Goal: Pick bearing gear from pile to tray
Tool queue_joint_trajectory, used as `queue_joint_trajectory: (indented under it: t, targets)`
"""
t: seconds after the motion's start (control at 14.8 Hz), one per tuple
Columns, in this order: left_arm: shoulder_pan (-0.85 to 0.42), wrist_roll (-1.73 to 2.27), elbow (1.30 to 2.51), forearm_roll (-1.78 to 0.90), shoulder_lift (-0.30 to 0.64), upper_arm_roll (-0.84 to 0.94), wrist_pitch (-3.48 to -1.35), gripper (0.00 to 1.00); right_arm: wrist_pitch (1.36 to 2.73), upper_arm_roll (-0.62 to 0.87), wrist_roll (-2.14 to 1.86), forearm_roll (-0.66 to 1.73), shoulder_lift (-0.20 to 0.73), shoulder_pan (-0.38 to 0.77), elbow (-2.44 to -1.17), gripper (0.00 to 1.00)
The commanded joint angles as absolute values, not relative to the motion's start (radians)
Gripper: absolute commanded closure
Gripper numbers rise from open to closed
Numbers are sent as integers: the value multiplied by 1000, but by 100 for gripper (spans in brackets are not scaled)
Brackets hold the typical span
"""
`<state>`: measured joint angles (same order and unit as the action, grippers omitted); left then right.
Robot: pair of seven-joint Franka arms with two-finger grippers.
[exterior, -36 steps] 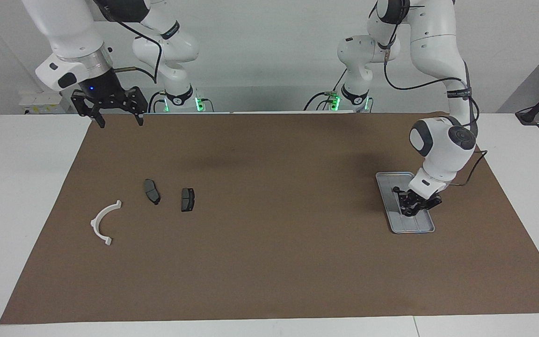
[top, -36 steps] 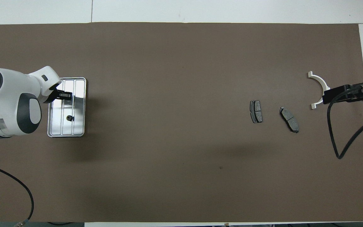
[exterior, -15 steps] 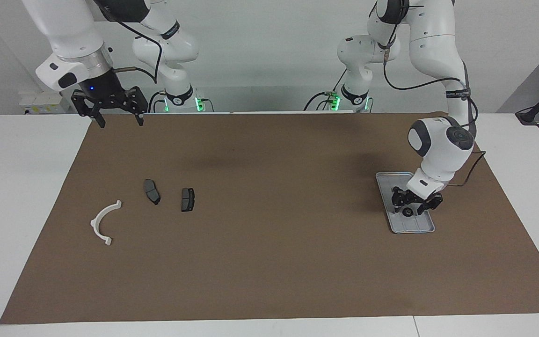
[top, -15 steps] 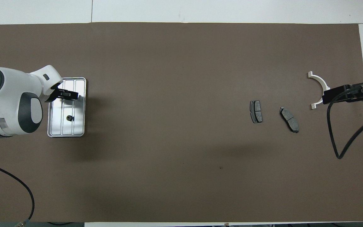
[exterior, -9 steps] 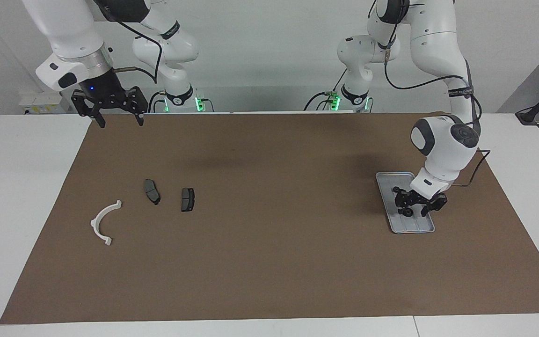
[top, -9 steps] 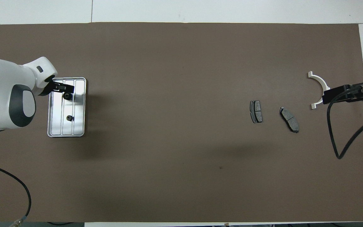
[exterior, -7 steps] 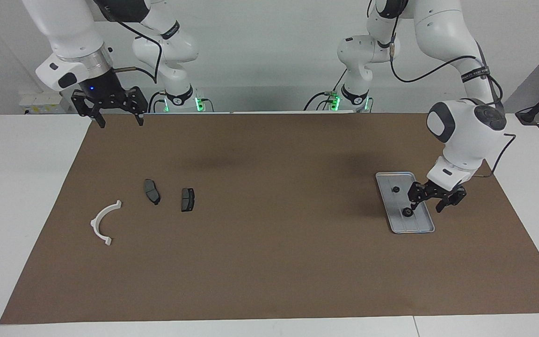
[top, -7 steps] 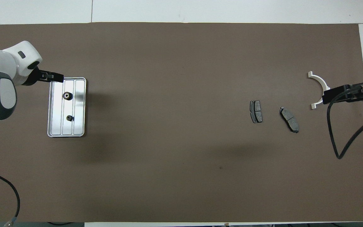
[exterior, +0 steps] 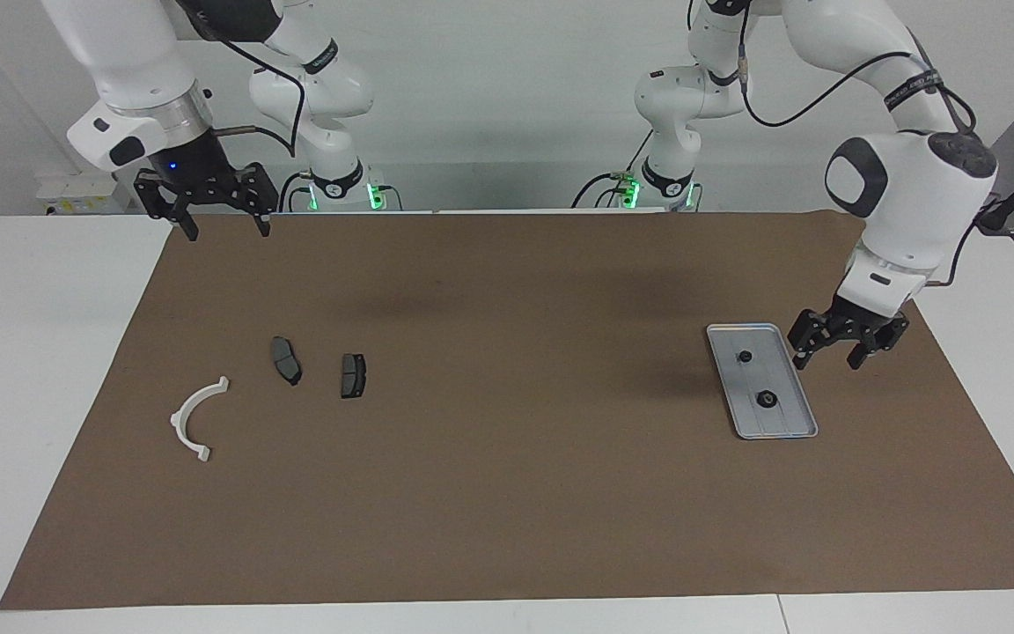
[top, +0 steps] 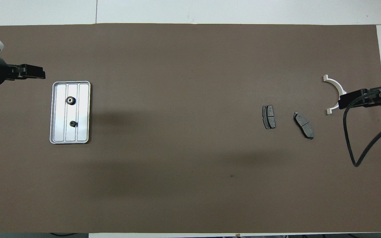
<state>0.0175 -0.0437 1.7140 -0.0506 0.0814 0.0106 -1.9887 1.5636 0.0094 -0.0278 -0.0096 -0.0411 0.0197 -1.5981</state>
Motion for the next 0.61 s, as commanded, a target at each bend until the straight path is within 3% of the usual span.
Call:
queue_joint_trajectory:
  t: [0.0,0.54]
  targets:
    - [21,-34,1703,-89,14,3,-1864,0,1583,18,-14,8,-57,8,-1618,0]
    - [3,-25,1710,-78,-61,18,-1729,0,1583,18,-14,8,-57,8,-1618,0]
